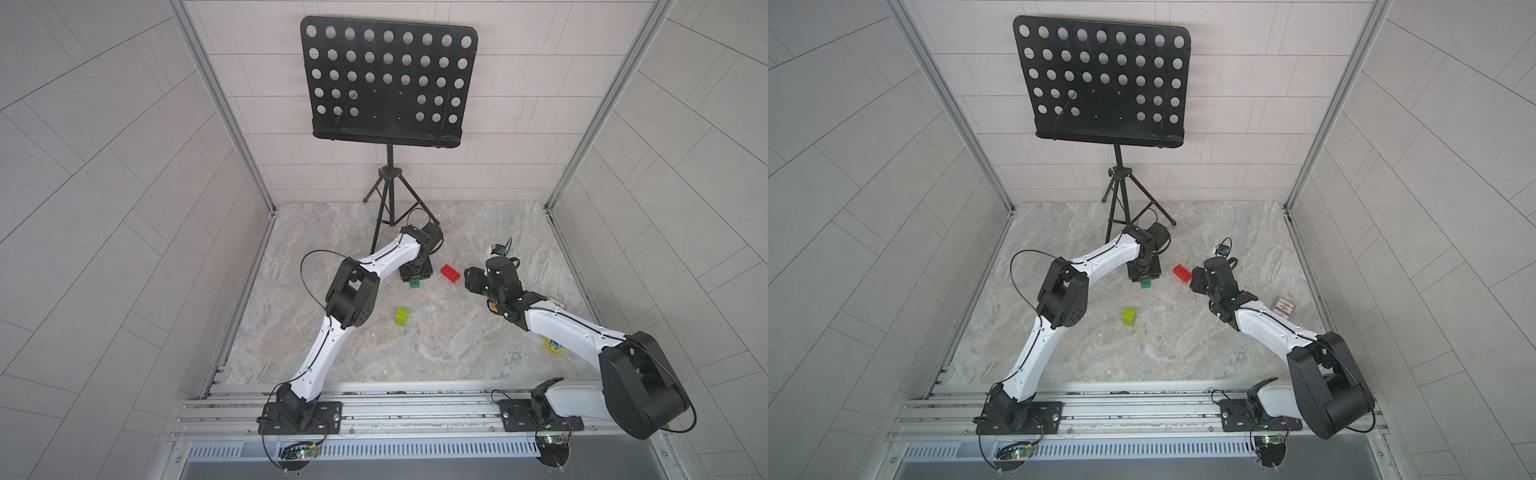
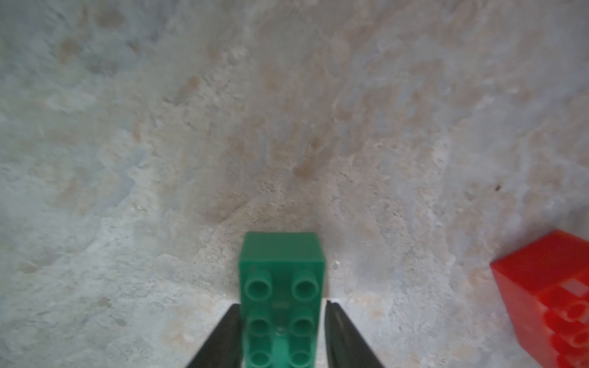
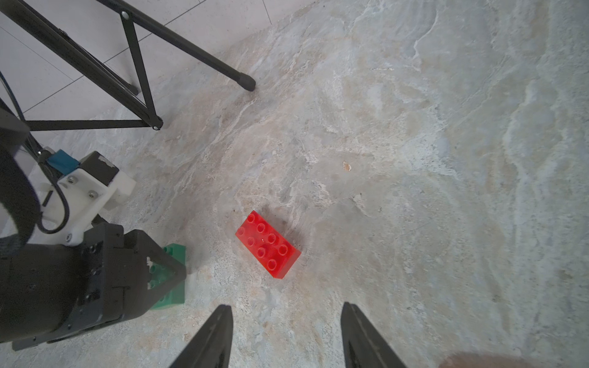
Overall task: Assemble an ice cream with lego
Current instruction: Pick up the lego brick from the center of the board.
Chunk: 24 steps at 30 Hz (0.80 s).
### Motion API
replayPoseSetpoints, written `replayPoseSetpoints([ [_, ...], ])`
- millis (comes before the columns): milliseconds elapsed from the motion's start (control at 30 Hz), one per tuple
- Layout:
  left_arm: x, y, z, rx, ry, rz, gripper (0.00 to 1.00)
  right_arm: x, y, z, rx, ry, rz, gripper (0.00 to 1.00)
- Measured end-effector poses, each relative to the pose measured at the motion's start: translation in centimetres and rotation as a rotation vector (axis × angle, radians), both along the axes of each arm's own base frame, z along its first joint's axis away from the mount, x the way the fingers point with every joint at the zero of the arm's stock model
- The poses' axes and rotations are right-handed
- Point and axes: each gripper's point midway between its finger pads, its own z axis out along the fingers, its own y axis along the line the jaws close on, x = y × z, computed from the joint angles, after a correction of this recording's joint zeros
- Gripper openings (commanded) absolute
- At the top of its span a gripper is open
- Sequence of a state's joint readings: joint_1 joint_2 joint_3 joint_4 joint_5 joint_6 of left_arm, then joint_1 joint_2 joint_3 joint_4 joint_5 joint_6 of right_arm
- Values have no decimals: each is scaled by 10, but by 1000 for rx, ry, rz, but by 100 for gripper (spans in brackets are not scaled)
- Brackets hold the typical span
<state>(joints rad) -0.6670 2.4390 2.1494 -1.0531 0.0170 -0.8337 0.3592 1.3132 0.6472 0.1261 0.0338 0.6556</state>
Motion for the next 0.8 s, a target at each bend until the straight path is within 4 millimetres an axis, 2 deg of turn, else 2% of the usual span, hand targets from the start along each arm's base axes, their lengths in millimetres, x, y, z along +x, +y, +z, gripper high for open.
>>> replayPoseSetpoints([
  [167, 1, 0, 1, -1, -1, -26, 20, 0, 0, -1, 0, 3, 2, 58],
  [333, -5, 2, -1, 9, 18, -123, 17, 0, 0, -1, 0, 4, 2, 58],
  [433, -16, 8, -1, 20, 44, -212, 17, 0, 1, -2, -1, 6, 3, 58],
  [567, -32, 19, 0, 23, 89, -327, 29, 2, 2, -1, 1, 7, 5, 58],
  [800, -46, 32, -2, 5, 129, -431, 56, 3, 3, -1, 2, 7, 8, 58],
])
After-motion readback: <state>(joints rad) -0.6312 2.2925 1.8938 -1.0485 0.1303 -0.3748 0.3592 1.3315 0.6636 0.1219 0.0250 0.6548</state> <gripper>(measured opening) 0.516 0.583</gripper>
